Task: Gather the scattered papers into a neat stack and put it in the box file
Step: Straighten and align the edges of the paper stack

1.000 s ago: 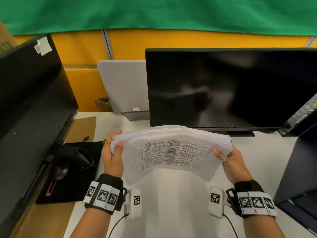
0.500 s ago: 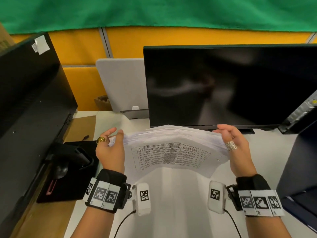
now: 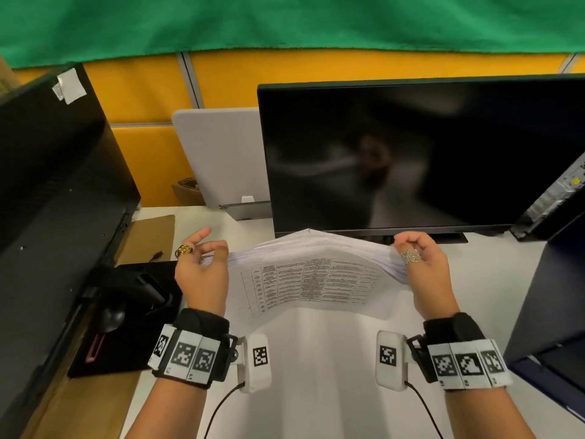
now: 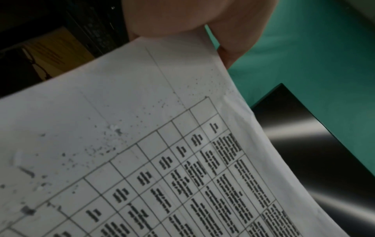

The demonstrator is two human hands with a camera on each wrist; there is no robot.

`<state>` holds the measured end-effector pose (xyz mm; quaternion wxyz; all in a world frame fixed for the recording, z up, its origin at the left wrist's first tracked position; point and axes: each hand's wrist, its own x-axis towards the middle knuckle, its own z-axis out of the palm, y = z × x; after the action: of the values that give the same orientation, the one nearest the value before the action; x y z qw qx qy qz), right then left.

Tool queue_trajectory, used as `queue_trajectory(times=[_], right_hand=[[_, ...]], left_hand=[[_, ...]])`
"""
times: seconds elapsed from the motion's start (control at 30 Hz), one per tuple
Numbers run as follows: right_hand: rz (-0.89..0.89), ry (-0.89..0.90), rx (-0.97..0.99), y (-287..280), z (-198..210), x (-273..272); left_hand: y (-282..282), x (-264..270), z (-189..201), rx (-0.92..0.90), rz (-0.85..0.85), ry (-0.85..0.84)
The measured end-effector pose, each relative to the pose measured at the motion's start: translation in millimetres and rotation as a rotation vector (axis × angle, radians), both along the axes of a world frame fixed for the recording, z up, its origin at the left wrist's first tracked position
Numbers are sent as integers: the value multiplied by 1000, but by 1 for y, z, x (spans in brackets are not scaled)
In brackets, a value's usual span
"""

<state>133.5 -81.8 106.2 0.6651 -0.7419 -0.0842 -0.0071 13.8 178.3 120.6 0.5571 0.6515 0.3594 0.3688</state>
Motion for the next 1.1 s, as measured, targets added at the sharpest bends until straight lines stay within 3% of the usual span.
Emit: queue_trajectory(times=[0.2, 0.3, 0.47, 0.63, 0.77, 0.97, 1.03, 1.1], right_hand=[[278, -84, 64, -15, -1, -7], [218, -153, 34, -18, -12, -17], [136, -250, -206, -26, -34, -31], [157, -151, -232, -31, -43, -33], [211, 81, -163, -33, -76, -58], [229, 156, -489, -43, -132, -66], [178, 182, -405, -42, -141, -61], [162, 361, -244, -35, -135, -47]], left_hand=[[8, 11, -7, 122, 108, -57], [11, 18, -9, 157, 161, -69], [11, 24, -11, 189, 184, -65], [17, 23, -15, 191, 176, -49], [16, 22, -14, 187, 173, -47], [17, 22, -14, 171, 179, -45], [19, 23, -16, 167, 176, -54], [21, 23, -17, 157, 171, -72]])
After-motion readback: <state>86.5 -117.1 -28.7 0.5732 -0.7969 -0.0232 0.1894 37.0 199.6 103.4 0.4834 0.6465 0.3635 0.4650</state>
